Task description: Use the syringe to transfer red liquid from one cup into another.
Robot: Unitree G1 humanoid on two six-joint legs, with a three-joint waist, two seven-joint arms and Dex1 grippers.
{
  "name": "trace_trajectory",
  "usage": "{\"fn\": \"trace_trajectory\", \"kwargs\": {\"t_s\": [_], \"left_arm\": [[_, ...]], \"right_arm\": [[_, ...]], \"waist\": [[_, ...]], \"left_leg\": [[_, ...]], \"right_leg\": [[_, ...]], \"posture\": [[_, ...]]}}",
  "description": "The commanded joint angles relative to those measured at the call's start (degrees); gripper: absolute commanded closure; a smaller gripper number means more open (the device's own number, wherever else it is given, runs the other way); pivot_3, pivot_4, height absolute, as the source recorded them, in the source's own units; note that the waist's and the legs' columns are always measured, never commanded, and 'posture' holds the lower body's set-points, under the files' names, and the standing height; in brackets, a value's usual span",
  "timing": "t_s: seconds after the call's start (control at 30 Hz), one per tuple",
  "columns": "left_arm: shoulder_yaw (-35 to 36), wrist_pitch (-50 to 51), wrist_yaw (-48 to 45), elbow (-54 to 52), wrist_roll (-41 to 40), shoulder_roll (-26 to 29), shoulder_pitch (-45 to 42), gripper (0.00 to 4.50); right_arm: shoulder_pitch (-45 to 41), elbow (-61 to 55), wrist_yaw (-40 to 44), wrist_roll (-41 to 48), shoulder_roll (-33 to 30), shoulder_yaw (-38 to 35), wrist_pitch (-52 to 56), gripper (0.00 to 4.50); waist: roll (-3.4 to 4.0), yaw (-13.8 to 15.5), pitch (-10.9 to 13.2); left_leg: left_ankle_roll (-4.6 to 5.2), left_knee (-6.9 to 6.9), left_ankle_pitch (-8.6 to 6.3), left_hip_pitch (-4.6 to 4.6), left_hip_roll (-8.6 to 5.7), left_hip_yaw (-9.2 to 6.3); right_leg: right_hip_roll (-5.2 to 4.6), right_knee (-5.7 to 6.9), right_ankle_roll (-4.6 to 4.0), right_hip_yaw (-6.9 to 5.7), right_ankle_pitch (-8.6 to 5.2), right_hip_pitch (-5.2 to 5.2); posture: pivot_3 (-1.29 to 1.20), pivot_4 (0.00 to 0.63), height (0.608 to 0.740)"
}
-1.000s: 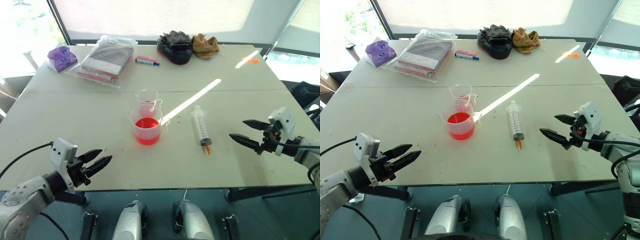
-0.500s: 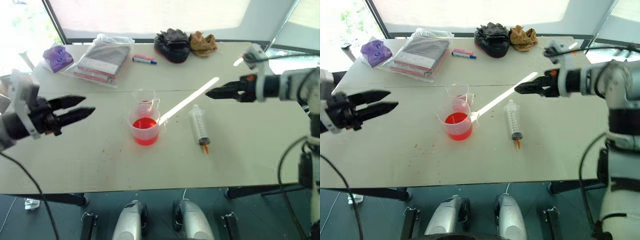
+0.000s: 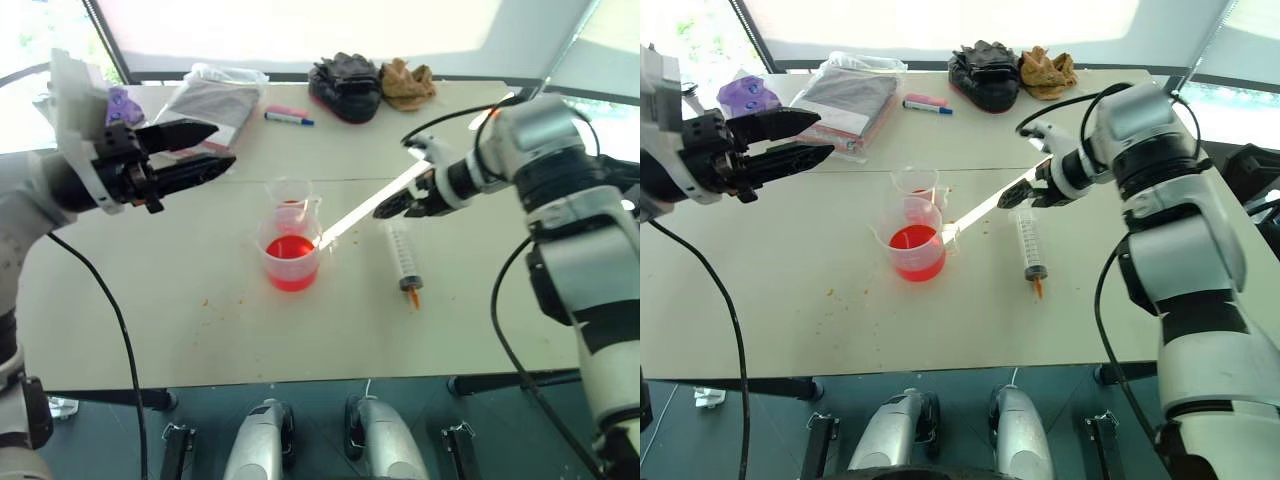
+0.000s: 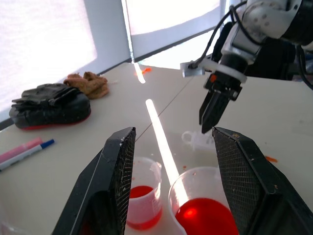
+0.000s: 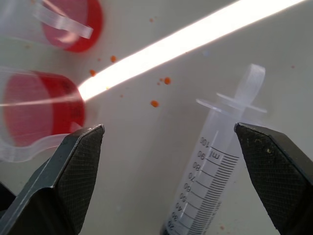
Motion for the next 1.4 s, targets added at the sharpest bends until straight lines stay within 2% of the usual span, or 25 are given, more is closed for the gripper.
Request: {"fn": "trace_trajectory", "kwargs": {"t_s": [0.03, 0.17, 0.43, 0.53, 0.63, 0.67, 0.7, 0.87, 0.93, 1.07, 1.17, 1.27, 1.33, 1.4], "left_arm": [[5.1, 0.8, 3.5, -3.9, -1.7, -0.6, 4.0, 1.92], [7.1, 0.8, 6.0, -6.1, -1.7, -1.0, 7.5, 1.92], [9.5, -0.7, 11.4, -9.3, -1.0, -4.0, 13.0, 1.92], [9.6, -1.1, 12.7, -10.0, -0.9, -4.9, 13.6, 1.92], [9.5, -1.5, 13.2, -10.6, -0.6, -5.0, 14.4, 1.92], [9.6, -1.6, 13.4, -10.7, -0.5, -5.1, 14.6, 1.92], [9.7, -1.7, 13.7, -10.8, -0.5, -5.2, 14.9, 1.92], [9.1, -2.6, 14.2, -10.2, 0.2, -5.5, 15.3, 1.92], [8.8, -3.0, 14.0, -9.5, 0.9, -5.4, 15.2, 1.92], [10.0, -3.5, 12.0, -5.3, 1.9, -3.8, 14.8, 1.92], [10.5, -4.2, 9.8, -0.6, 2.3, -2.4, 13.2, 1.92], [8.0, -5.8, 7.1, 7.3, 4.5, -1.3, 8.0, 1.92], [5.3, -6.9, 4.8, 10.8, 6.6, -0.8, 4.8, 1.92], [2.7, -7.9, 2.5, 13.7, 8.5, -0.5, 1.5, 1.92]], "right_arm": [[-1.4, 5.1, 5.1, -4.5, 2.3, 1.8, -5.1, 0.05], [-1.0, 9.3, 8.2, -9.3, 5.0, 3.0, -9.3, 0.05], [1.8, 16.9, 3.6, -17.0, 11.3, -0.2, -18.1, 0.05], [3.9, 18.0, 1.2, -19.9, 12.1, -0.7, -21.1, 0.9], [4.7, 18.6, 1.2, -21.9, 12.5, -1.4, -22.0, 2.42], [4.8, 18.7, 1.1, -22.4, 12.6, -1.7, -22.1, 2.79], [5.1, 18.7, 1.1, -22.7, 12.7, -2.1, -22.1, 2.96], [5.1, 18.6, 0.9, -23.3, 13.3, -4.7, -21.1, 2.97], [3.6, 18.8, -0.1, -21.9, 12.9, -7.9, -19.6, 2.97], [-7.0, 20.2, -9.5, -11.3, 7.8, -26.9, -14.9, 2.97], [-12.6, 20.8, -16.9, -4.4, 4.5, -39.1, -16.4, 2.97], [-15.8, 14.9, -16.2, -1.9, 3.0, -43.5, -25.3, 2.97], [-15.0, 8.5, -13.6, -0.3, 4.3, -43.8, -25.9, 2.97], [-13.0, 0.5, -12.6, 5.1, 6.3, -47.2, -22.7, 2.97]], "waist": [[0.0, -0.4, 0.0], [0.0, -0.3, 0.0], [-0.18, -0.2, -0.1], [-0.43, -0.3, -0.3], [-0.45, -0.3, -0.3], [-0.49, -0.3, -0.4], [-0.55, -0.3, -0.4], [-0.79, -0.3, -0.6], [-0.8, -0.3, -0.6], [-0.51, -0.2, -0.4], [-0.34, -0.1, -0.3], [-0.34, -0.1, -0.3], [-0.34, -0.2, -0.3], [-0.35, -0.3, -0.3]], "left_leg": [[-0.06, -0.01, 0.03, 0.03, 0.03, 0.01], [-0.35, -0.02, 0.21, 0.07, 0.06, -0.03], [-0.4, 0.0, 0.23, 0.32, 0.06, -0.09], [-0.19, -0.01, 0.09, 0.81, 0.07, -0.09], [-0.21, -0.05, 0.07, 1.36, 0.08, -0.12], [-0.23, -0.07, 0.06, 1.53, 0.09, -0.11], [-0.24, -0.09, 0.05, 1.66, 0.09, -0.11], [-0.39, -0.1, -0.04, 1.8, 0.09, -0.13], [-0.4, -0.1, -0.04, 1.8, 0.09, -0.13], [-0.41, -0.14, -0.02, 1.64, 0.09, -0.09], [-0.28, -0.12, 0.2, 0.75, 0.06, 0.0], [-0.3, -0.22, 0.22, 0.51, 0.09, -0.03], [-0.29, -0.3, 0.21, 0.51, 0.08, -0.03], [-0.25, -0.31, 0.19, 0.51, 0.09, -0.01]], "right_leg": [[0.02, 0.02, 0.0, 0.01, 0.0, -0.01], [0.1, 0.14, -0.01, 0.0, 0.0, -0.02], [0.09, 0.16, -0.02, -0.01, 0.0, 0.27], [0.09, 0.14, -0.03, -0.01, -0.01, 0.76], [0.1, 0.01, -0.11, -0.01, -0.06, 1.3], [0.1, -0.01, -0.23, -0.01, -0.13, 1.43], [0.09, -0.01, -0.24, -0.01, -0.14, 1.54], [0.06, 0.0, -0.26, 0.0, -0.15, 1.67], [0.06, 0.0, -0.27, 0.0, -0.15, 1.66], [0.03, 0.04, -0.3, 0.01, -0.15, 1.45], [0.01, 0.18, -0.3, 0.08, -0.04, 0.5], [0.15, 0.19, -0.18, 0.03, 0.02, 0.23], [0.18, 0.12, -0.17, 0.0, 0.01, 0.24], [0.16, 0.06, -0.14, 0.01, 0.02, 0.29]], "posture": [[0.0, 0.15, 0.74], [0.0, 0.15, 0.74], [0.0, 0.15, 0.74], [0.0, 0.15, 0.74], [0.0, 0.15, 0.74], [0.0, 0.15, 0.74], [0.0, 0.15, 0.74], [0.0, 0.15, 0.74], [0.0, 0.15, 0.74], [0.0, 0.15, 0.74], [0.0, 0.15, 0.74], [0.0, 0.15, 0.74], [0.0, 0.15, 0.74], [0.0, 0.15, 0.74]]}}
